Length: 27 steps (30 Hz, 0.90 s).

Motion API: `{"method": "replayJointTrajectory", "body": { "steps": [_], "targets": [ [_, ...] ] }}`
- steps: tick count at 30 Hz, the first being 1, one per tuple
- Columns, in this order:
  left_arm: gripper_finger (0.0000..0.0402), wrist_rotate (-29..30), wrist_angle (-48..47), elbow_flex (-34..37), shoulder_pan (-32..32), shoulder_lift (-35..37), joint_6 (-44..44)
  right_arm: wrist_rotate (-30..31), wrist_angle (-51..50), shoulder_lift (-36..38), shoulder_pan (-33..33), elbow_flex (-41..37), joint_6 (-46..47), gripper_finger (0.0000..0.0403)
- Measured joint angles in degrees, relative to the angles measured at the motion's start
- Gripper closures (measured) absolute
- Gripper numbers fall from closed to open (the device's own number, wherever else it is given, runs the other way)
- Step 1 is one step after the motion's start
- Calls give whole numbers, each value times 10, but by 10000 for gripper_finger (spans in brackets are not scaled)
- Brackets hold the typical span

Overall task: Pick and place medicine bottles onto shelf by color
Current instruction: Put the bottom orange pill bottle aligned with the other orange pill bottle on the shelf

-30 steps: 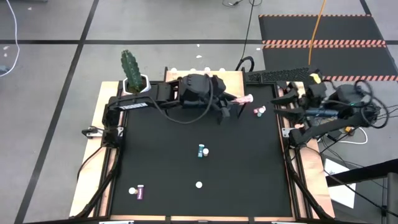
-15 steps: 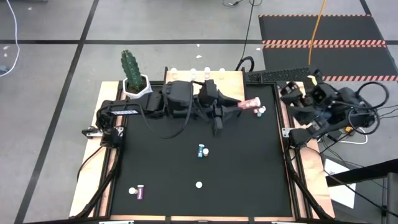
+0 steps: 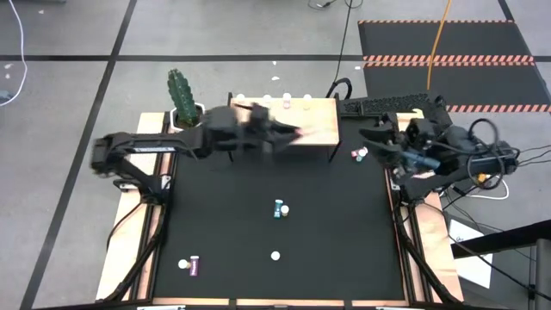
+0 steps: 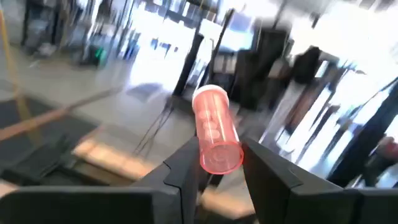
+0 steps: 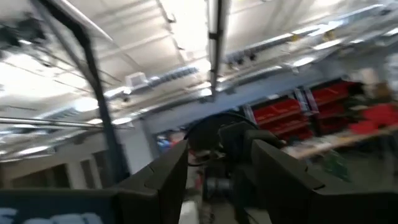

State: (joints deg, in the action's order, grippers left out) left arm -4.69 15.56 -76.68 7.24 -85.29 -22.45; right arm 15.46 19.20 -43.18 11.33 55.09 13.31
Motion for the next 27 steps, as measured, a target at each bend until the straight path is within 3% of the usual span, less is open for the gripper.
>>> {"method": "replayJointTrajectory", "body": {
  "steps": [3, 6, 13, 22, 27],
  "targets": [
    [284, -66, 191, 149, 34, 56, -60, 40, 10, -31, -1, 0, -13, 231],
    [284, -103, 369, 269, 48, 77, -129, 39, 65, -86, -19, 5, -47, 231],
    [284, -110, 708, 426, 49, 65, -202, -37, 23, -221, -88, 125, -83, 209],
    [284, -133, 741, 430, 49, 73, -216, -197, -181, -407, -179, 390, -80, 161],
    [284, -138, 742, 419, 53, 77, -219, -266, -210, -458, -203, 444, -68, 161]
  ]
}}
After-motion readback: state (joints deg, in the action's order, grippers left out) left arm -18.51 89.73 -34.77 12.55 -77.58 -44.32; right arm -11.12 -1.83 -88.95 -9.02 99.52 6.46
